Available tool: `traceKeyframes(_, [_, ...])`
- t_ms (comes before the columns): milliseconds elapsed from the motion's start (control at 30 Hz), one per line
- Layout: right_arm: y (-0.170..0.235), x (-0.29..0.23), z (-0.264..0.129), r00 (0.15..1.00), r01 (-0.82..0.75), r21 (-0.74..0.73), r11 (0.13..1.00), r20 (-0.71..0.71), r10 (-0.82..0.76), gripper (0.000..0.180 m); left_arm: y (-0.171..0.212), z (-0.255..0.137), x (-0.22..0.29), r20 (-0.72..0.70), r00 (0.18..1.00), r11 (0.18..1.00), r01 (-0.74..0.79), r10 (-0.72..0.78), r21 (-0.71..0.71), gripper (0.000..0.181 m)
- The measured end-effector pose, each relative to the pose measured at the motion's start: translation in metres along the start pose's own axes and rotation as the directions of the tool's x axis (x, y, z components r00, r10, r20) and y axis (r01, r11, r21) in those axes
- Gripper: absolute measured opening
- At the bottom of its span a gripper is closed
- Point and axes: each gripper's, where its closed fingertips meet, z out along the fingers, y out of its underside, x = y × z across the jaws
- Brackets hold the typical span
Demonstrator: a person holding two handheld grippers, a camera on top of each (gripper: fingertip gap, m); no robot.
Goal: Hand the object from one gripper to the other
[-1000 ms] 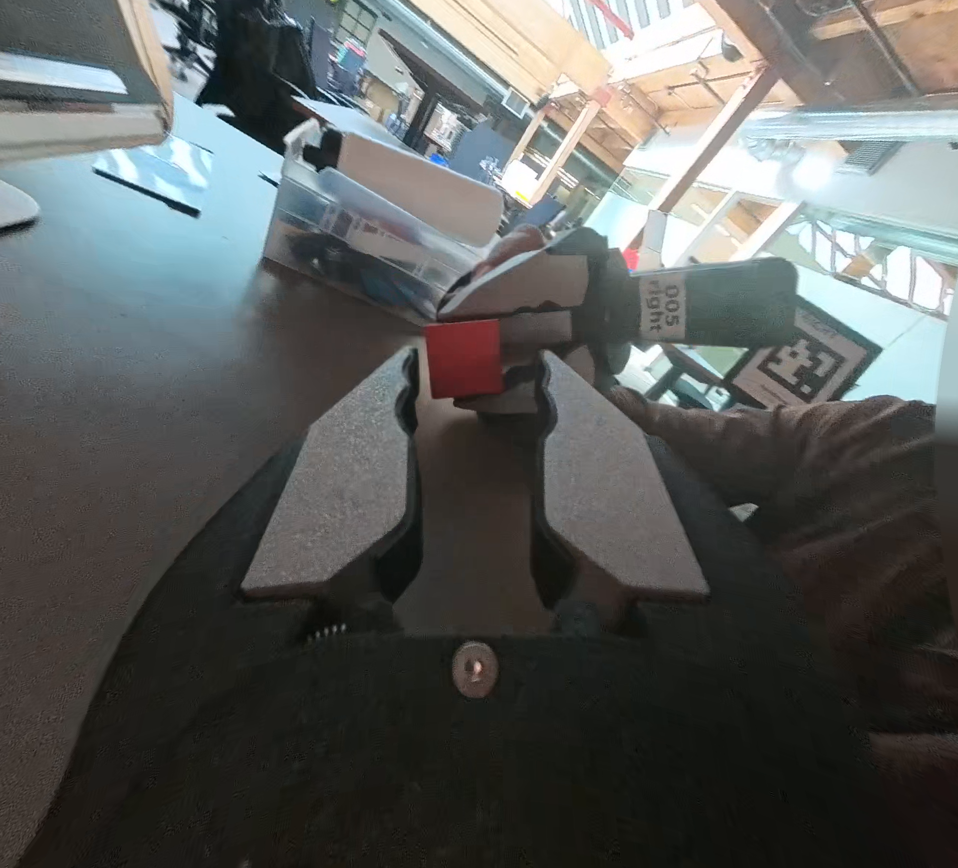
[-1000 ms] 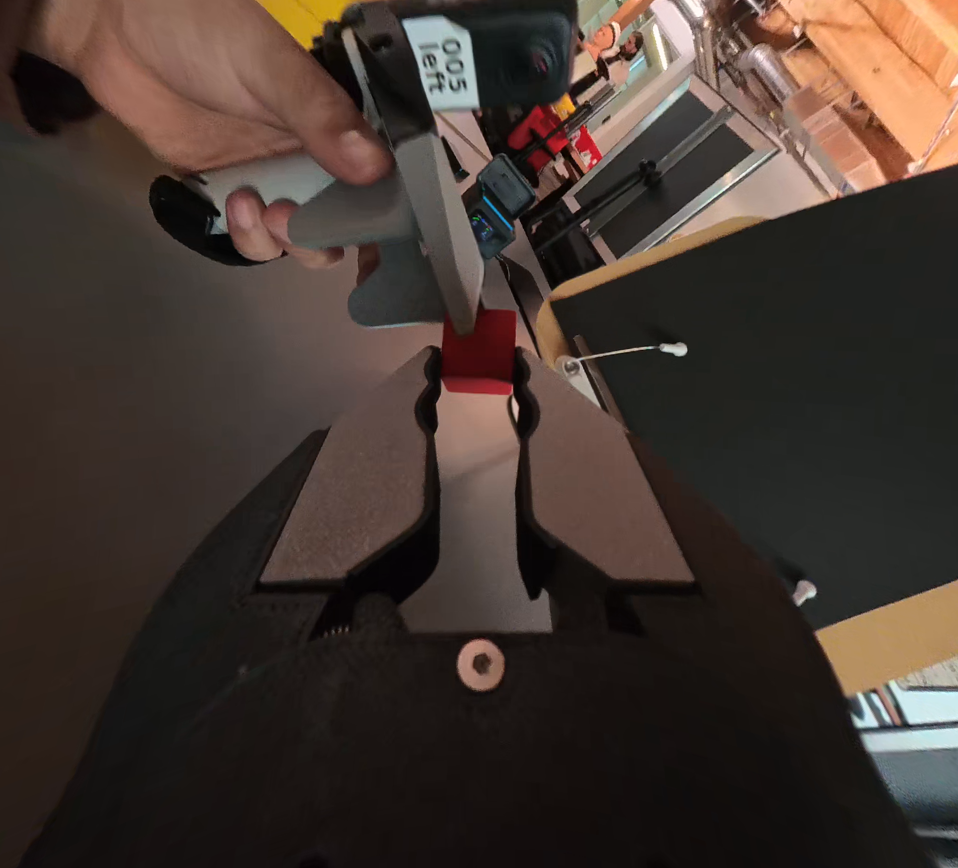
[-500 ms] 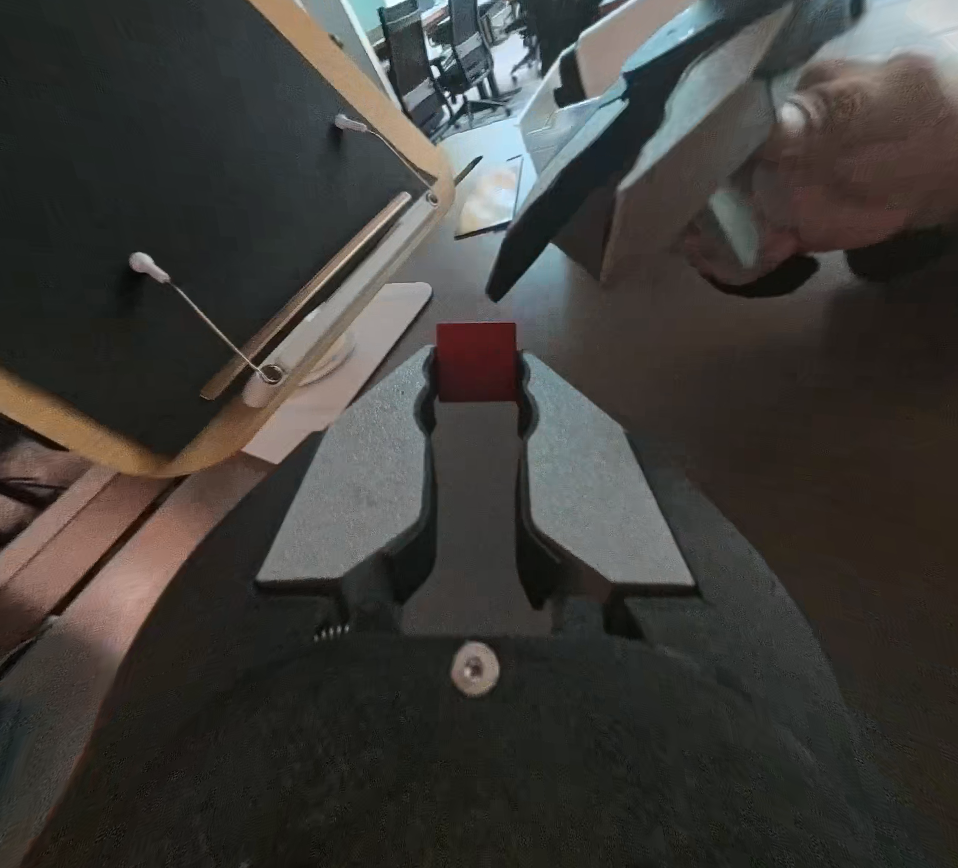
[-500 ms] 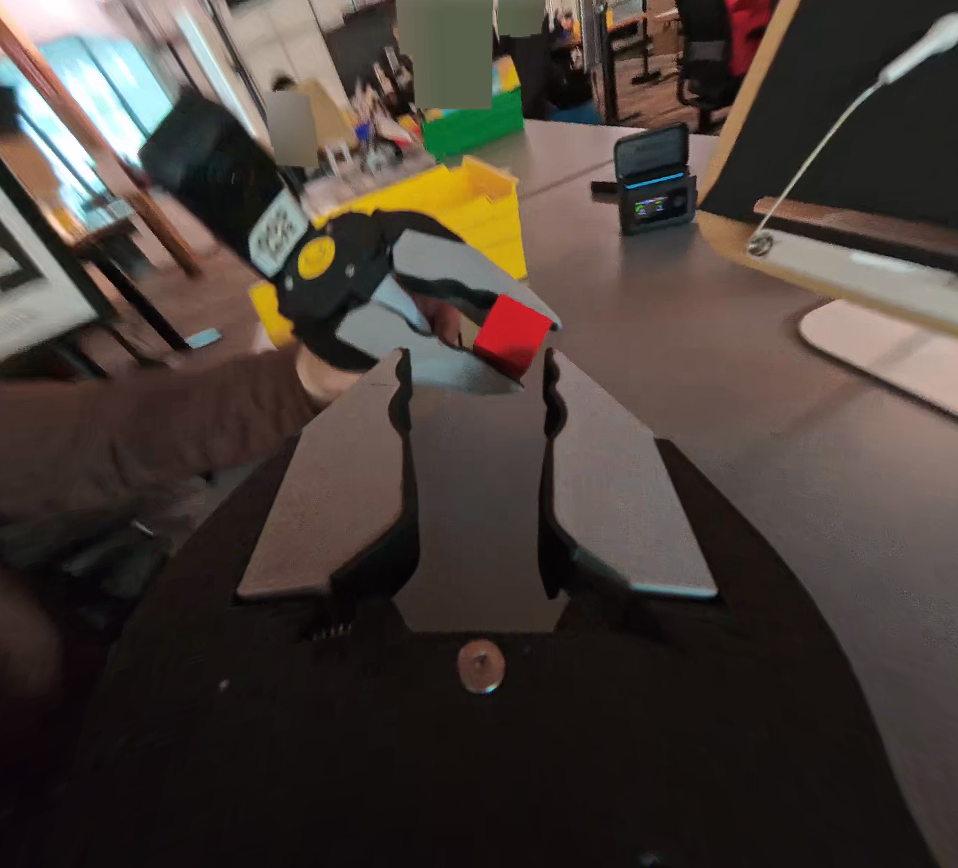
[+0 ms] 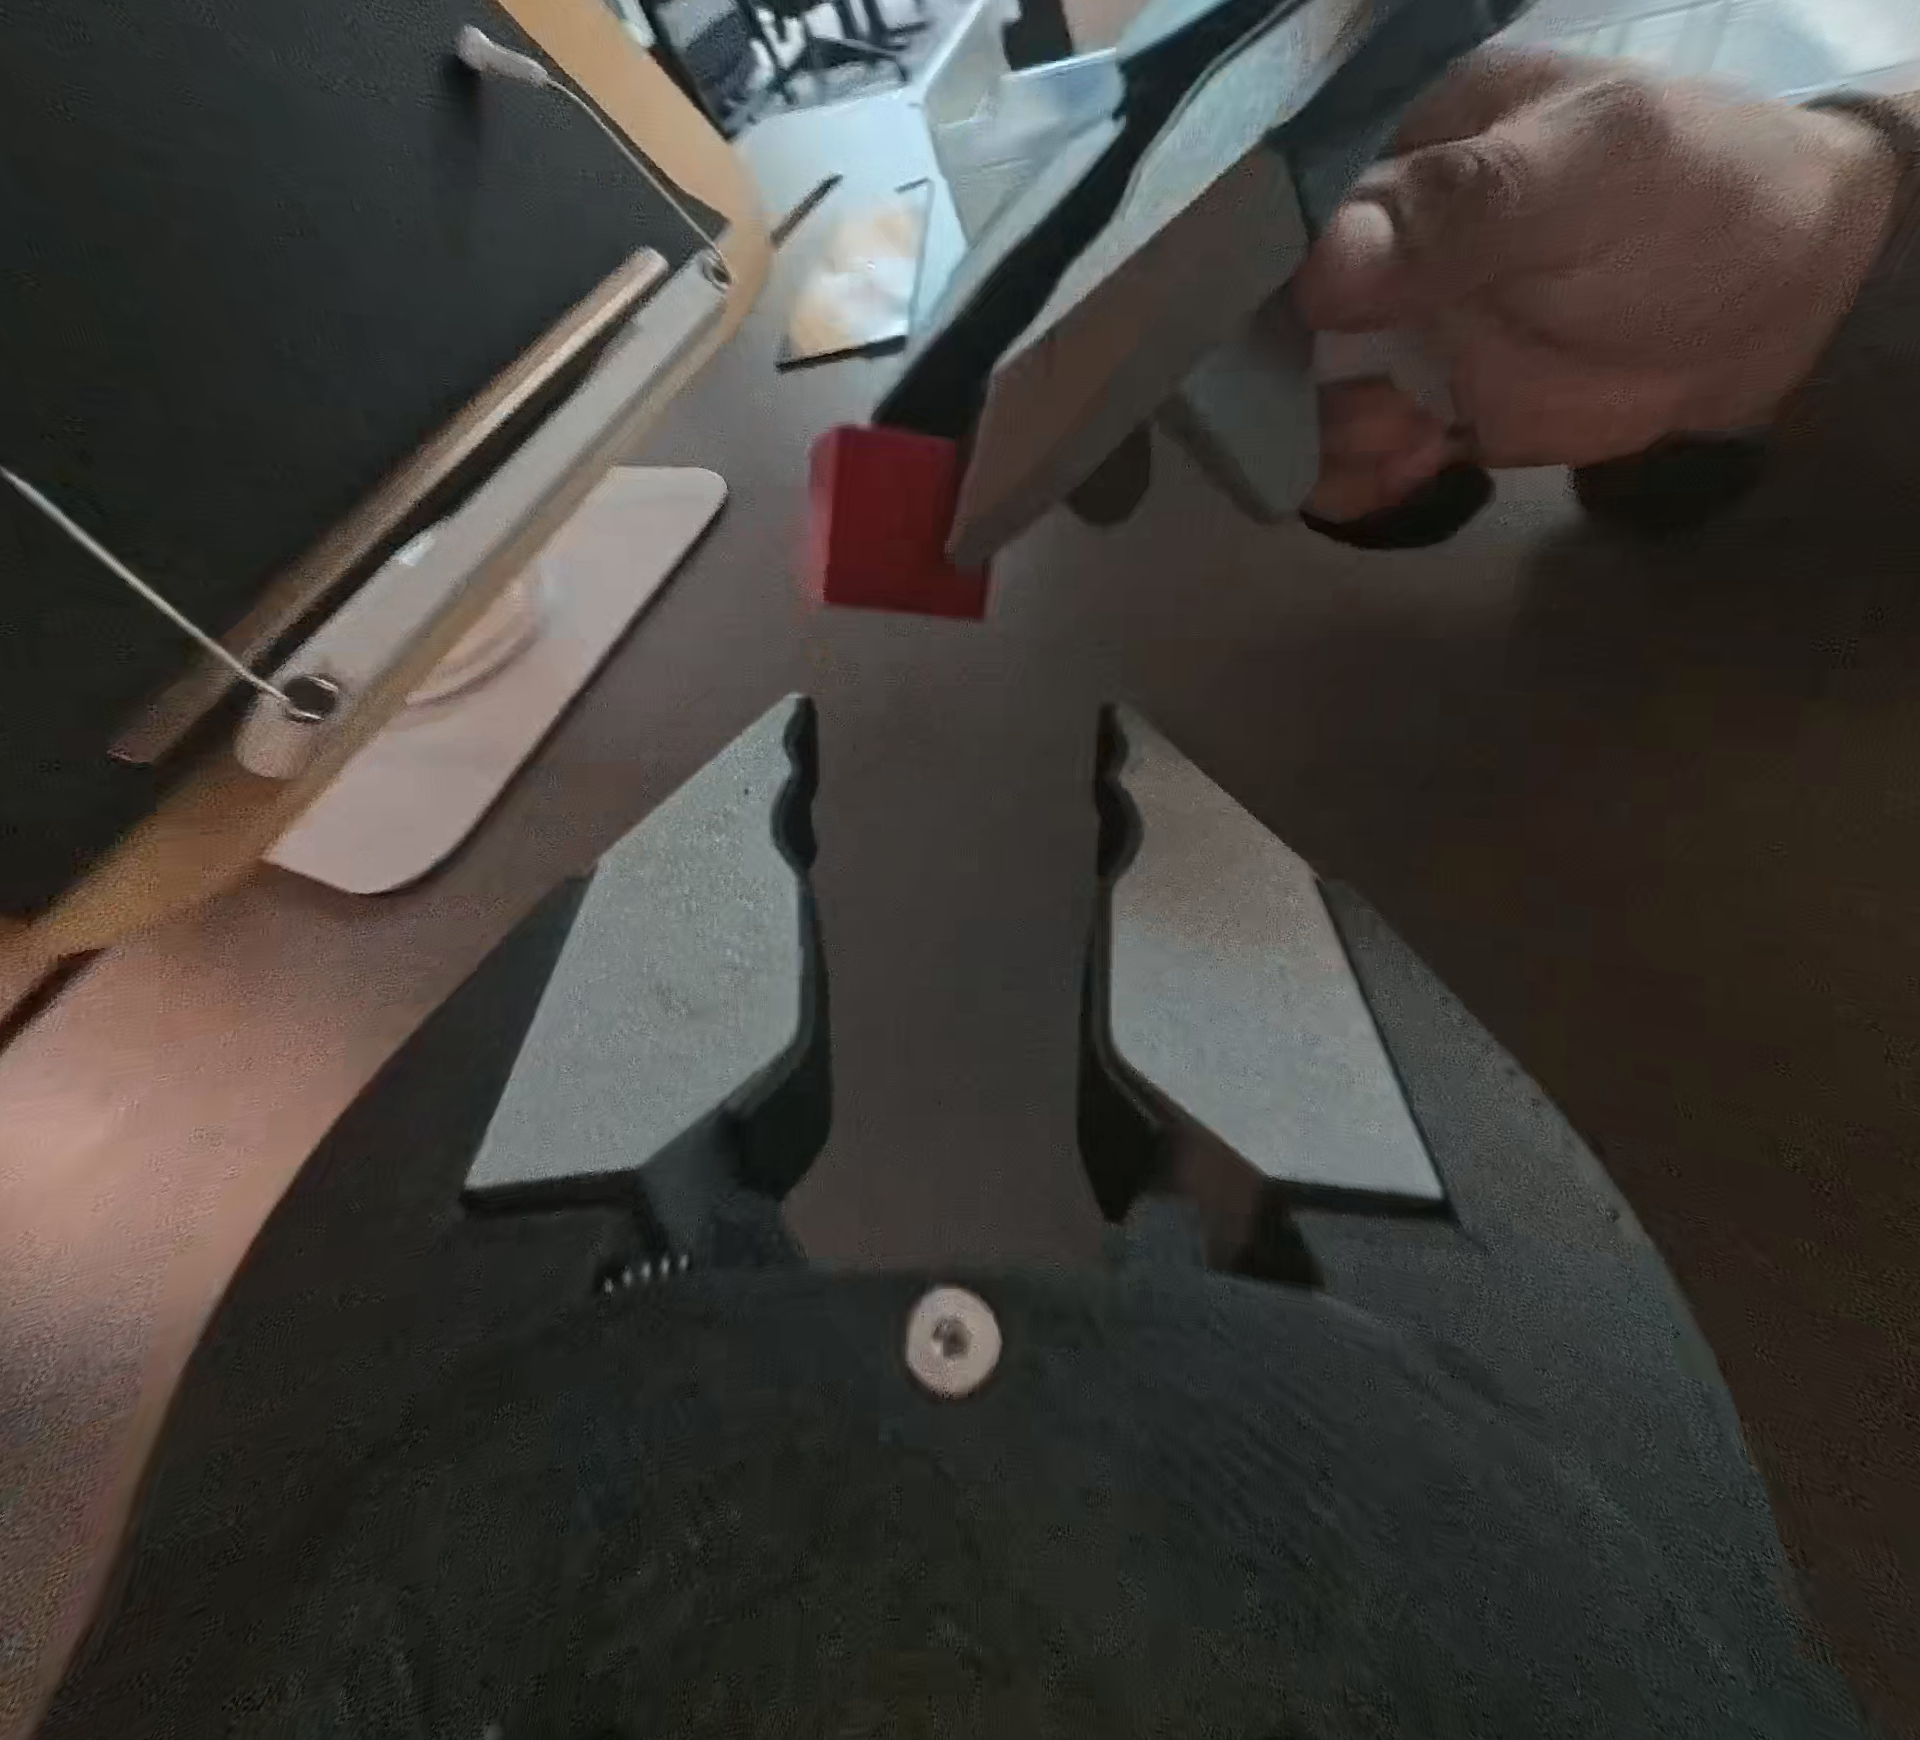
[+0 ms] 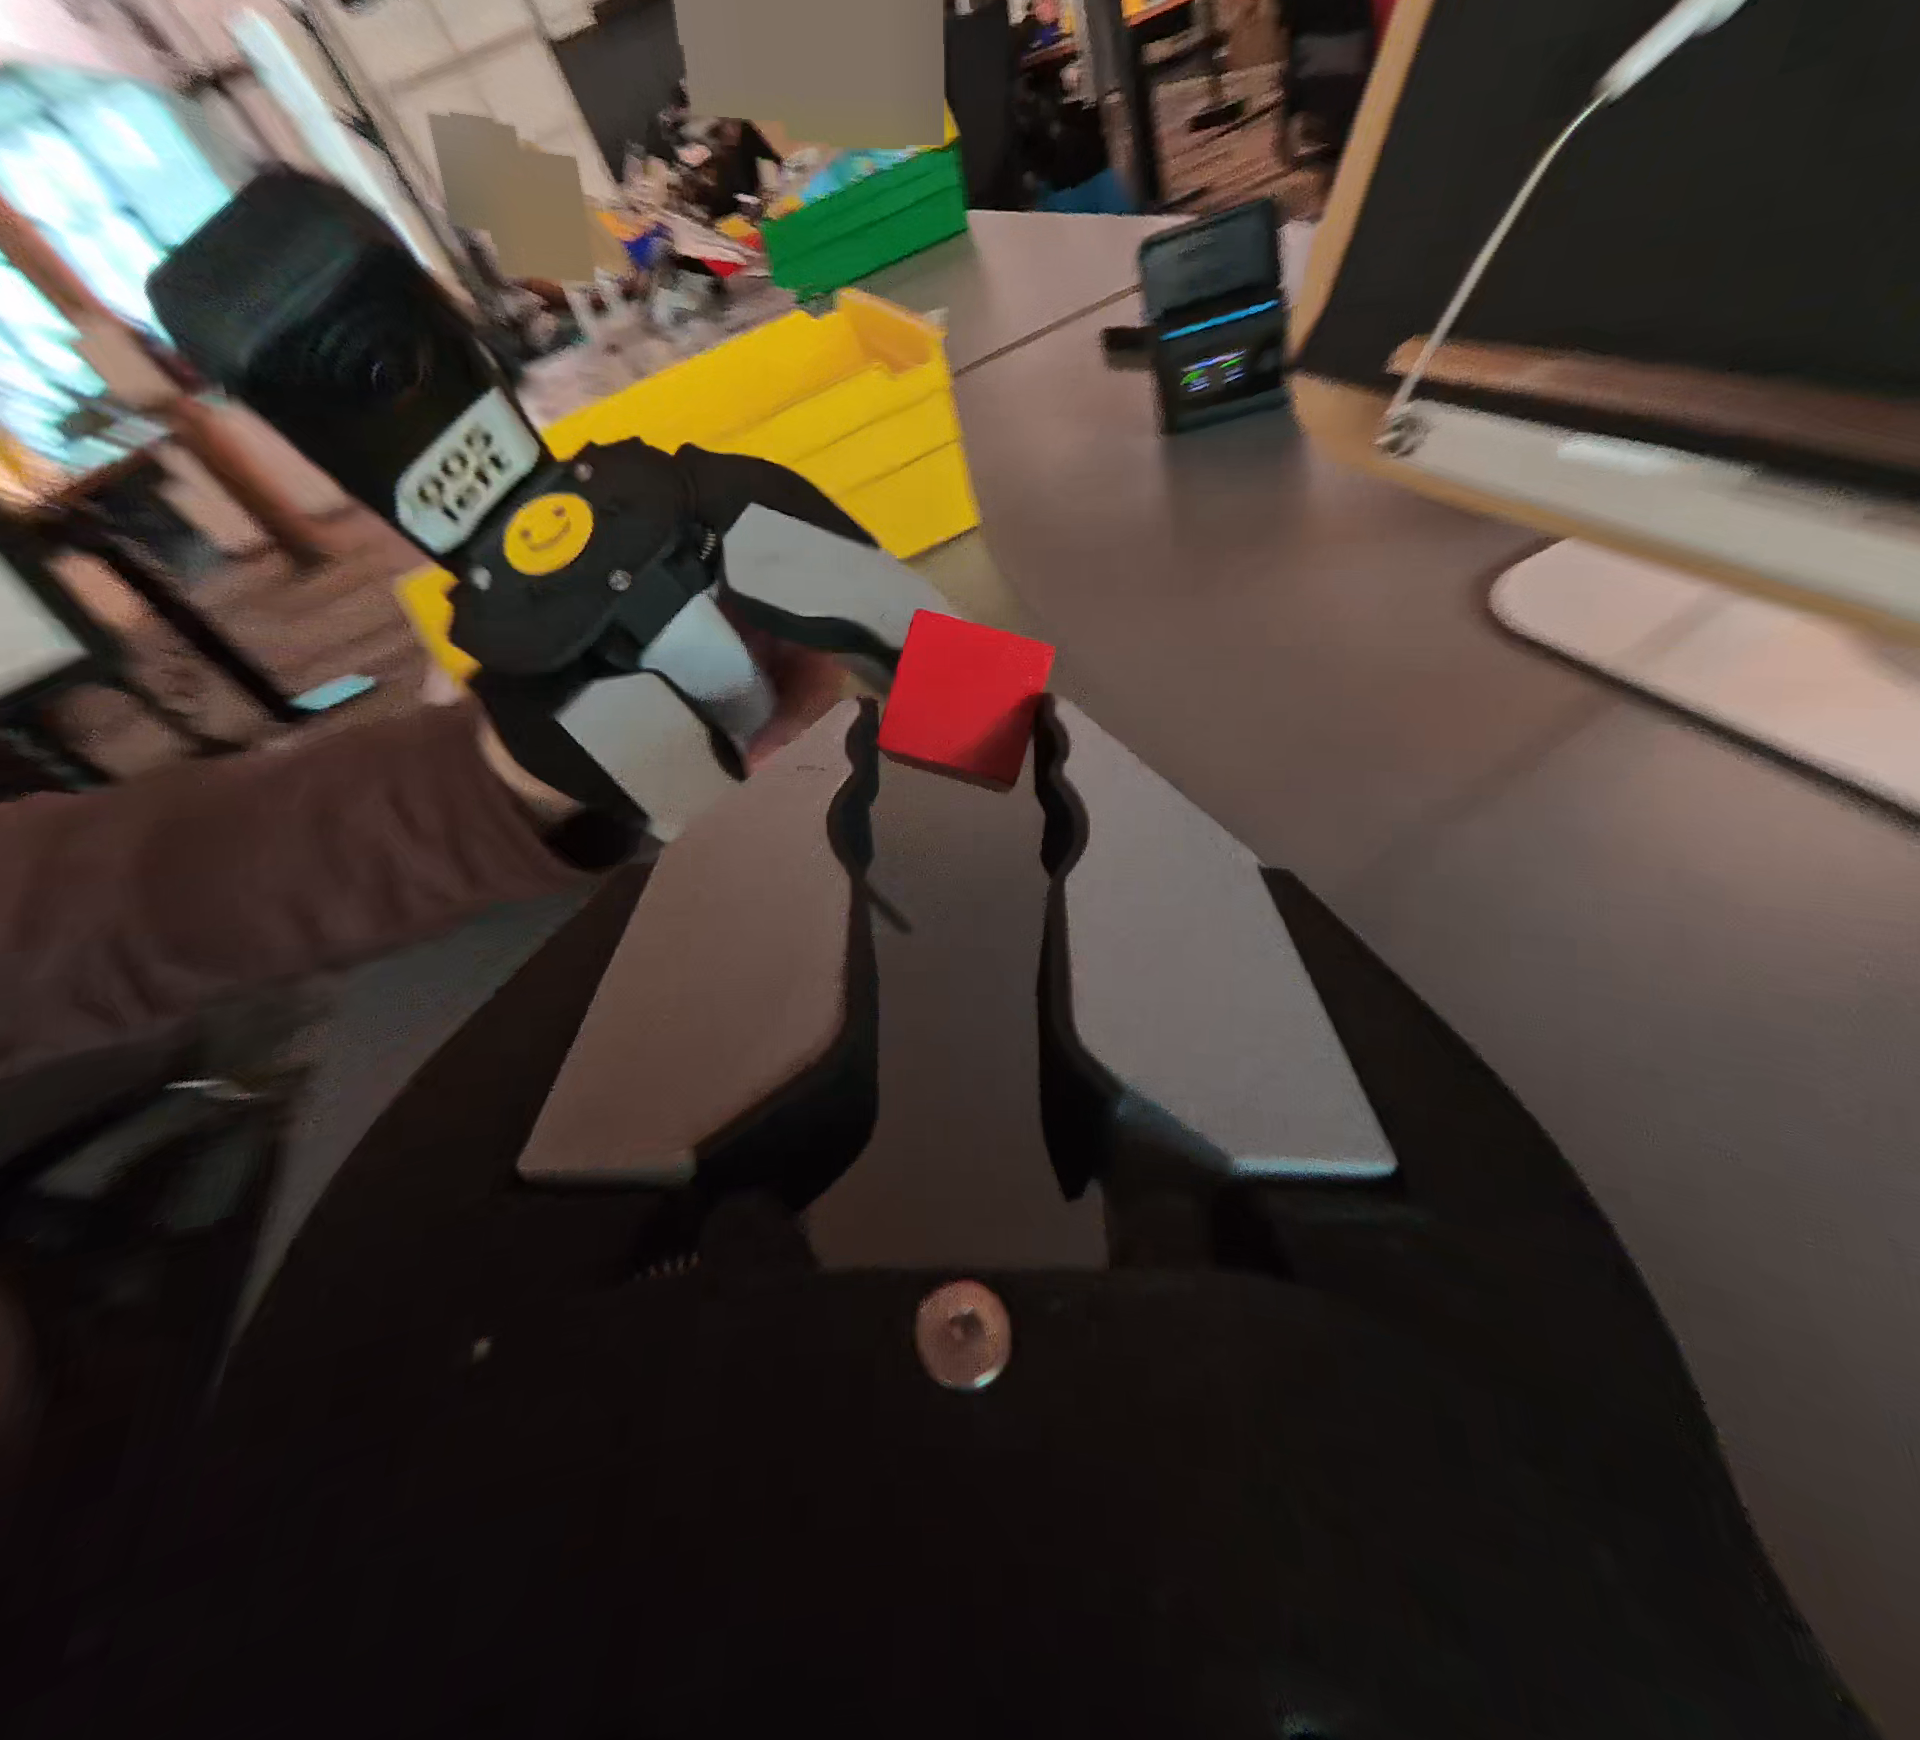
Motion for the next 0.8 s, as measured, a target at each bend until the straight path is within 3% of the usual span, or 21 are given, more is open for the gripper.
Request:
traceKeyframes(67, [-0.004,0.012,-0.008,0.973,0.177,-0.032,0.984,-0.142,-0.18,0.027,0.003,0.001,0.003,-0.12,0.979,0.986,0.164,-0.163,-0.002,0.056])
traceKeyframes(133, [-0.008,0.015,-0.013,0.889,0.377,-0.096,0.921,-0.244,-0.389,0.026,-0.003,-0.001,0.0,-0.206,0.931,0.949,0.314,-0.302,0.029,0.061])
traceKeyframes(267, [-0.007,-0.006,-0.006,0.652,0.68,-0.203,0.704,-0.27,-0.708,0.027,-0.021,-0.013,-0.008,-0.317,0.85,0.872,0.476,-0.422,0.116,0.061])
traceKeyframes(367, [0.003,-0.012,0.003,0.465,0.789,-0.308,0.531,-0.267,-0.844,0.027,-0.03,-0.017,-0.009,-0.386,0.797,0.826,0.547,-0.464,0.135,0.061])
traceKeyframes(433, [0.007,-0.022,0.01,0.4,0.83,-0.311,0.462,-0.246,-0.883,0.027,-0.033,-0.018,-0.004,-0.443,0.757,0.805,0.581,-0.48,0.121,0.052])
traceKeyframes(500, [0.011,-0.027,0.015,0.369,0.84,-0.33,0.43,-0.233,-0.9,0.027,-0.037,-0.02,0.002,-0.504,0.723,0.791,0.6,-0.473,0.119,0.028])
traceKeyframes(600, [0.013,-0.024,0.015,0.414,0.817,-0.328,0.475,-0.24,-0.878,0.026,-0.032,-0.019,0.0,-0.488,0.735,0.807,0.582,-0.471,0.098,0.026])
traceKeyframes(800, [0.0,-0.01,-0.001,0.784,0.563,-0.14,0.814,-0.219,-0.581,0.027,-0.041,-0.03,-0.019,-0.27,0.92,0.891,0.357,-0.284,0.28,0.024])
